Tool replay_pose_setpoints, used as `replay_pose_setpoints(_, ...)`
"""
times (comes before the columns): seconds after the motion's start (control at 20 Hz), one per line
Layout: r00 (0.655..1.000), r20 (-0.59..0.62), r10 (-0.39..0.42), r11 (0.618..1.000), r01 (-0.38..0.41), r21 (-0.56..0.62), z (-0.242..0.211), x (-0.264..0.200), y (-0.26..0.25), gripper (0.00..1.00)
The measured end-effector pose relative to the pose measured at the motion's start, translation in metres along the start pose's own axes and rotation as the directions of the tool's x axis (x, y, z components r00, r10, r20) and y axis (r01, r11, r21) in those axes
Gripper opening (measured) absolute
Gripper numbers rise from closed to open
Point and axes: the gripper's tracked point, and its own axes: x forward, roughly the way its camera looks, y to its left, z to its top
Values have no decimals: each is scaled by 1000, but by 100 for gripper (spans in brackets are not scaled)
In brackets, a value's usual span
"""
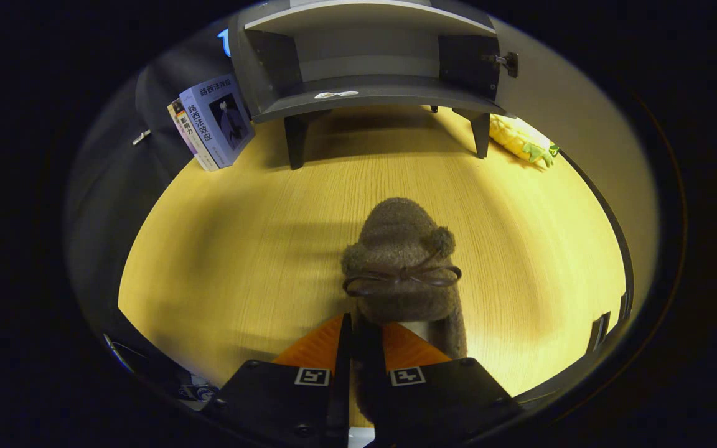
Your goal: Open the shoe cabinet door, grab the shoes and put them into the shoe cabinet, then close the shoe cabinet door.
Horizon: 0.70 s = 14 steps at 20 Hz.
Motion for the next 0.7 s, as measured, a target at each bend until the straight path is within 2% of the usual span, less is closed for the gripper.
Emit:
replay_pose_setpoints(0.35,998,55,-14,1000,14,10,18,29,0,21)
replay_pose_setpoints(0.45,998,65,-9,1000,8,19,22,27,1,5)
replay_pose_setpoints(0.7,999,42,-12,1000,11,24,25,23,-2,5)
